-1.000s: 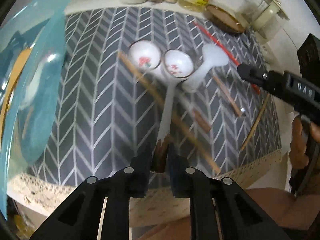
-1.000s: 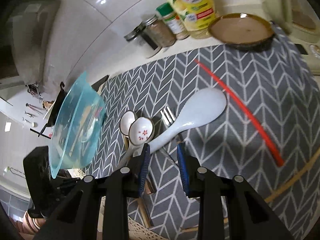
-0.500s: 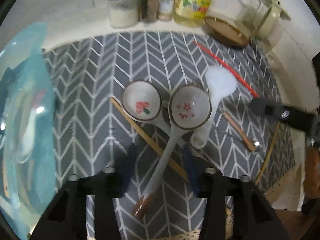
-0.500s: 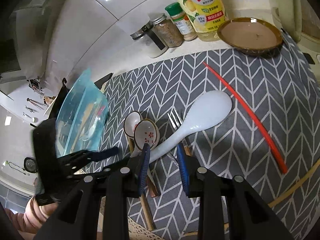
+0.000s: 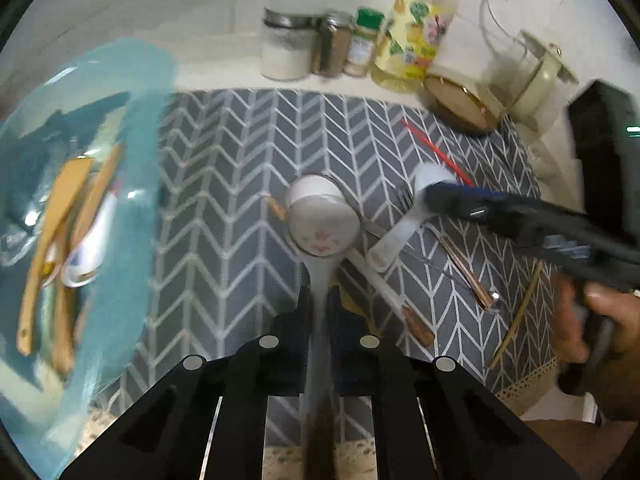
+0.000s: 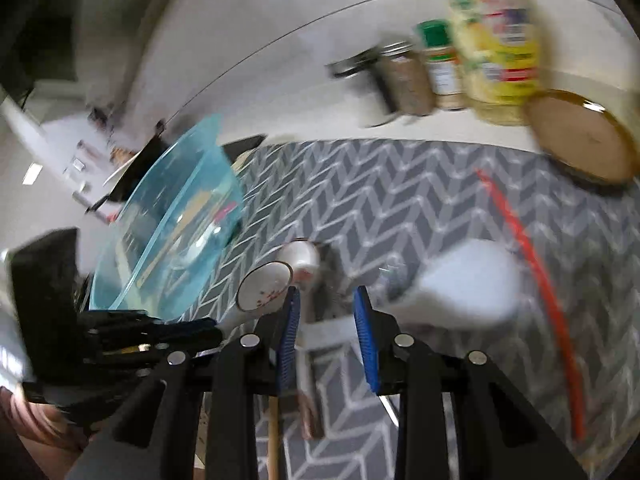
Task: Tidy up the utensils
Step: 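Grasp a flower-print white spoon with the left tool while the right tool grasps another, then carry both flower-print spoons into the blue basin and open both tools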
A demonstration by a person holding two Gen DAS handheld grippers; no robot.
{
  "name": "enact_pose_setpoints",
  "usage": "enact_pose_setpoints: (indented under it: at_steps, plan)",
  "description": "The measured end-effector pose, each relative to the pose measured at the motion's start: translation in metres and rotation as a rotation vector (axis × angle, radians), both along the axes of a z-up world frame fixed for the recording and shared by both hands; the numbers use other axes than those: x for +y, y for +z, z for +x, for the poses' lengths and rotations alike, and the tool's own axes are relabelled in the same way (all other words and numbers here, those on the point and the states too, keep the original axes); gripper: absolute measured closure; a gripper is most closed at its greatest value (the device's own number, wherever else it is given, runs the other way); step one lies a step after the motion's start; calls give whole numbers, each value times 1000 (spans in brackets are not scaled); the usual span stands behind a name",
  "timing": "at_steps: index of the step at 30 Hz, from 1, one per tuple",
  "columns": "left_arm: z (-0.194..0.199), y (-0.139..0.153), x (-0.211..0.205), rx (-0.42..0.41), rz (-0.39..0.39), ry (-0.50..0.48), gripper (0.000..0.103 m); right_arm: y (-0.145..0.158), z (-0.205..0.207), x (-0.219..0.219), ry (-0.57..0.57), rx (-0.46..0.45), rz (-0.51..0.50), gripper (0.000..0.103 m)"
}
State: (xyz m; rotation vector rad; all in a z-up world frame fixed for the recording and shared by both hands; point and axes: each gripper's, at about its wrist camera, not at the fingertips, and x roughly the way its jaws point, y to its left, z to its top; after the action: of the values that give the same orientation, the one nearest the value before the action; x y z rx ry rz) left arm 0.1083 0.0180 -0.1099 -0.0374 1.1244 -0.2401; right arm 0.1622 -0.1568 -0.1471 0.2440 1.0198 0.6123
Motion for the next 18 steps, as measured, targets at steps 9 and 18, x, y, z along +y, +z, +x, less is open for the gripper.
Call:
enact_pose_setpoints:
  at_steps: [9, 18]
  plan:
    - [-9, 2, 15, 6, 1, 52, 103, -35, 34, 54, 88, 38, -43, 75]
    - [-11, -23, 18, 64, 12, 74, 81, -42, 34, 75, 129, -58, -180, 93]
